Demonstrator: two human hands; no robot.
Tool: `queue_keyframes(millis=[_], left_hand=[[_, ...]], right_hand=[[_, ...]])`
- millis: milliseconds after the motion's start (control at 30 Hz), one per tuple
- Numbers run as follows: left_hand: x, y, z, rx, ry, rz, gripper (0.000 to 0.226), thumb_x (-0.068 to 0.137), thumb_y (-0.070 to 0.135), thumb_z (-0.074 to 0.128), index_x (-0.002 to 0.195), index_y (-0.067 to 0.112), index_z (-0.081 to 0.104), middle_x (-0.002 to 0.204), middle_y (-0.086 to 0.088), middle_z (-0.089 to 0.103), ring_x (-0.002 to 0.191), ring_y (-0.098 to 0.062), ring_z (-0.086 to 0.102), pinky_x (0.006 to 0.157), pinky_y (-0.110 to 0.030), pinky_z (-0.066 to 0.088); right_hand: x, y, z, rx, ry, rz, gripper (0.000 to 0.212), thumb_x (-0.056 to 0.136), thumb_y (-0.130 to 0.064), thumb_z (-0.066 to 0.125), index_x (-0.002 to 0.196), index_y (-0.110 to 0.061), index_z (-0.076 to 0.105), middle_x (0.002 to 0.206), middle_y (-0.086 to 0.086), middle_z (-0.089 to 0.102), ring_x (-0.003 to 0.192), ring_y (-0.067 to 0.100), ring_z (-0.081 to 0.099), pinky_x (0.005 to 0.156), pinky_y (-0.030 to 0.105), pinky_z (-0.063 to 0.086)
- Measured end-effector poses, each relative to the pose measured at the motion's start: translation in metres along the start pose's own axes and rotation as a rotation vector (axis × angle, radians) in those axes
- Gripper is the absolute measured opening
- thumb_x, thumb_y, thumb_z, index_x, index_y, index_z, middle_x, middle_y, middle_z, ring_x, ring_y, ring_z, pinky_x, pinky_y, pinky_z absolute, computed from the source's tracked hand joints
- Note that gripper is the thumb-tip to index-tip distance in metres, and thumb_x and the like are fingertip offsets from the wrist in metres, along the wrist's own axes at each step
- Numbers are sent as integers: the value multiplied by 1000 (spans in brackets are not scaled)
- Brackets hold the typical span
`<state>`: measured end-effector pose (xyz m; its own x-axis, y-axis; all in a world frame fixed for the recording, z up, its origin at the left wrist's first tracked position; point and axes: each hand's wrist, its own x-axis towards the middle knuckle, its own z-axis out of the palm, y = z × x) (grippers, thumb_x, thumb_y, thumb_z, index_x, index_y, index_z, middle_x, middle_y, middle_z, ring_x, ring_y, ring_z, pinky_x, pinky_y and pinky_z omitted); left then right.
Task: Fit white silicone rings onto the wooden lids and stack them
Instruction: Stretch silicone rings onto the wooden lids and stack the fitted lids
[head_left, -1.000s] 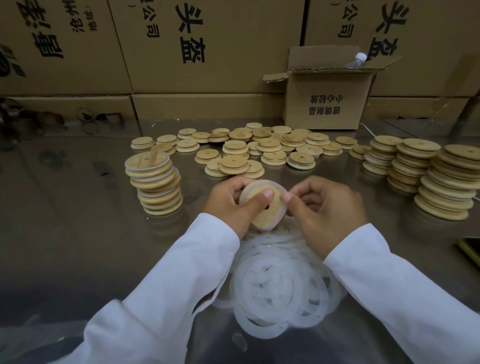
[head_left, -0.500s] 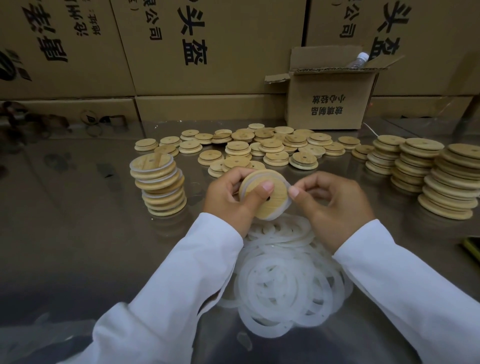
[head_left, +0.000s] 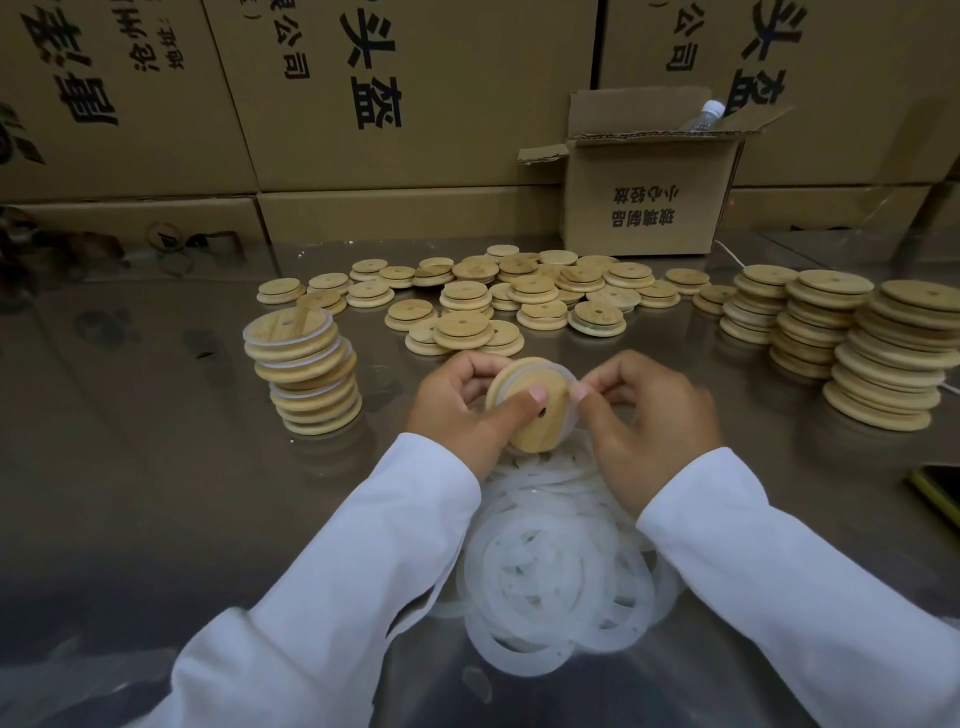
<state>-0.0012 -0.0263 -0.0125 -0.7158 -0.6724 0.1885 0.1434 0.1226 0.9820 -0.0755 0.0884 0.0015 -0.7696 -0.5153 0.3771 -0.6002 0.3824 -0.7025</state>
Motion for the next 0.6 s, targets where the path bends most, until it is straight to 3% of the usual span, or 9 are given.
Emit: queue_keyframes(millis=[133, 300, 500, 600], left_hand=[[-2, 2, -2, 52, -43, 56, 12, 78, 9, 70, 83, 20, 66, 74, 2, 67, 61, 0, 61, 51, -12, 47], [0, 3, -2, 57, -51, 70, 10, 80, 9, 67, 82, 18, 67, 73, 2, 67, 67, -9, 61, 62, -16, 50], [1, 4, -4, 35, -52, 94, 8, 80, 10, 67, 84, 18, 67, 75, 1, 67, 74, -14, 62, 70, -25, 51], [2, 3, -6, 26, -56, 106, 9, 79, 12, 67, 81, 20, 68, 70, 7, 67, 71, -11, 62, 68, -24, 50]], right_hand=[[0, 1, 1, -52, -22, -74, 27, 87, -25, 57, 65, -35, 45, 69, -21, 56, 85, 16, 60, 106, 49, 29], [5, 4, -1, -16, 32, -92, 27, 85, -25, 61, 63, -35, 48, 67, -21, 56, 80, 16, 59, 98, 47, 39], [12, 8, -4, 22, -7, -66, 24, 84, -26, 62, 63, -32, 53, 73, -13, 63, 77, 10, 59, 70, 26, 43], [11, 8, -5, 149, -57, -77, 23, 84, -19, 63, 65, -30, 57, 71, -10, 63, 74, 9, 59, 67, 24, 45]])
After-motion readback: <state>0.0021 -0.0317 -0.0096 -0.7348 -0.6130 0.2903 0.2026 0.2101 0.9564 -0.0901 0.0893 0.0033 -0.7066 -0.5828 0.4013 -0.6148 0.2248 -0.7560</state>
